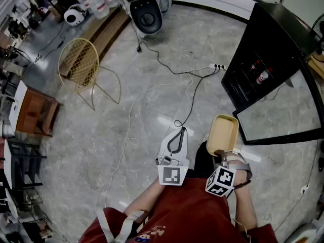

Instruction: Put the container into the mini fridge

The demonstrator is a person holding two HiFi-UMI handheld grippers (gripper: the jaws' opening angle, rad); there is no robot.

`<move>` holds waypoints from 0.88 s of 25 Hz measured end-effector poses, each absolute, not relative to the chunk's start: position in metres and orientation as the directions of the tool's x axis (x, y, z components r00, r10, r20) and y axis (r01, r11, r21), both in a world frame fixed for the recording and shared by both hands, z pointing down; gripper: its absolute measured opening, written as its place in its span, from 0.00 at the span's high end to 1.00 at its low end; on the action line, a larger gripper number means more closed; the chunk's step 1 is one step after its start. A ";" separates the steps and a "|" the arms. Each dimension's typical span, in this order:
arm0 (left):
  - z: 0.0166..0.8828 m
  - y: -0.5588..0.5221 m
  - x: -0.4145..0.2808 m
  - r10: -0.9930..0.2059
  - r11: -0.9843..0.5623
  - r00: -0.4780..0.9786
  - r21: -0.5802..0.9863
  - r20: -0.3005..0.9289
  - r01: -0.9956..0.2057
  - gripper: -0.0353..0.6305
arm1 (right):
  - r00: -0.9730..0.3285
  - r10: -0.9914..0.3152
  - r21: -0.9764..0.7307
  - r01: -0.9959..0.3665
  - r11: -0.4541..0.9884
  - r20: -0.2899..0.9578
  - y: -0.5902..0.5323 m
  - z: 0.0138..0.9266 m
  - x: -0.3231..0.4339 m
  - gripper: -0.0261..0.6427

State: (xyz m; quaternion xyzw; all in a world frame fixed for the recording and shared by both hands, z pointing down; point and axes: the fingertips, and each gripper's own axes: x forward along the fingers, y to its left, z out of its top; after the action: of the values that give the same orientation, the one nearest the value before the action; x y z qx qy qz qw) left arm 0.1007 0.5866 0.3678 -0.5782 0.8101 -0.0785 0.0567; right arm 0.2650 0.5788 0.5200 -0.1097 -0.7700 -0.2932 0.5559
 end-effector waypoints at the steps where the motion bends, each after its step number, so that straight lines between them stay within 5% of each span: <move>1: 0.371 0.586 0.100 -0.945 0.319 -0.326 -0.184 0.011 -0.930 0.94 | -0.357 -0.155 0.327 0.495 0.805 0.921 0.578 0.521 0.264 0.93; 22: 0.376 0.517 0.069 -0.952 0.287 -0.300 -0.154 0.069 -0.946 0.94 | -0.328 -0.130 0.284 0.480 0.830 0.936 0.513 0.522 0.230 0.93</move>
State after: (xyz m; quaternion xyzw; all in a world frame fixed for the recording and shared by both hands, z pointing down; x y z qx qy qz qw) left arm 0.0694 0.5175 0.3763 -0.5915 0.8018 -0.0829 0.0180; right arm 0.2304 0.5126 0.5219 -0.1136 -0.7695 -0.2684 0.5682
